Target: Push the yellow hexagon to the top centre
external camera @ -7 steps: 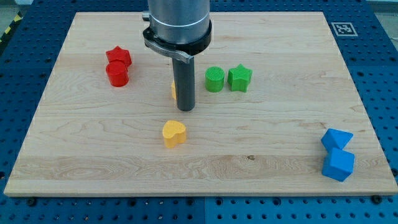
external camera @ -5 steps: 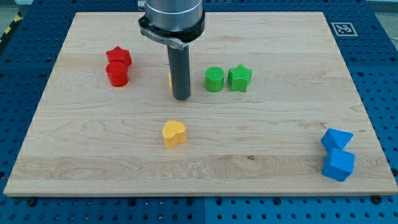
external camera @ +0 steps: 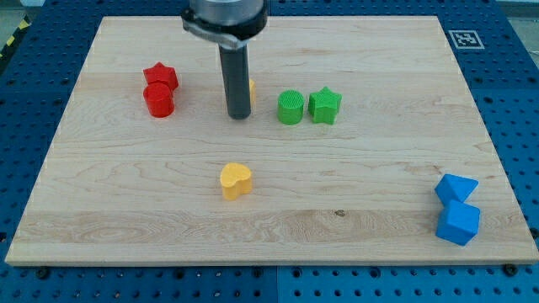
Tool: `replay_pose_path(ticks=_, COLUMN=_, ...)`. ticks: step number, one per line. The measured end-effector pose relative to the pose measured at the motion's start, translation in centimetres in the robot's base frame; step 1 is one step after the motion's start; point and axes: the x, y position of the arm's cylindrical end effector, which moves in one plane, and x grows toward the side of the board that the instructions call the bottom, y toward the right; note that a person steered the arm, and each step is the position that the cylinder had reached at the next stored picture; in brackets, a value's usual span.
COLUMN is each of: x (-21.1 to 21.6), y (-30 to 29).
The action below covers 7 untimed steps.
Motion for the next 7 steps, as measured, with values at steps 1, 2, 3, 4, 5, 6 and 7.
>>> replay_pose_path(ticks=1, x=-4.4, y=0.0)
replay_pose_path(ticks=2, x=-6.7, y=0.0)
replay_pose_path(ticks=3, x=-10.0, y=0.0)
replay_pose_path(ticks=4, x=-12.4, y=0.0)
replay_pose_path(ticks=5, x=-12.7, y=0.1)
replay_pose_path(ticks=6, x=-14.2, y=1.2)
replay_pose_path(ticks=7, x=-14.2, y=3.8)
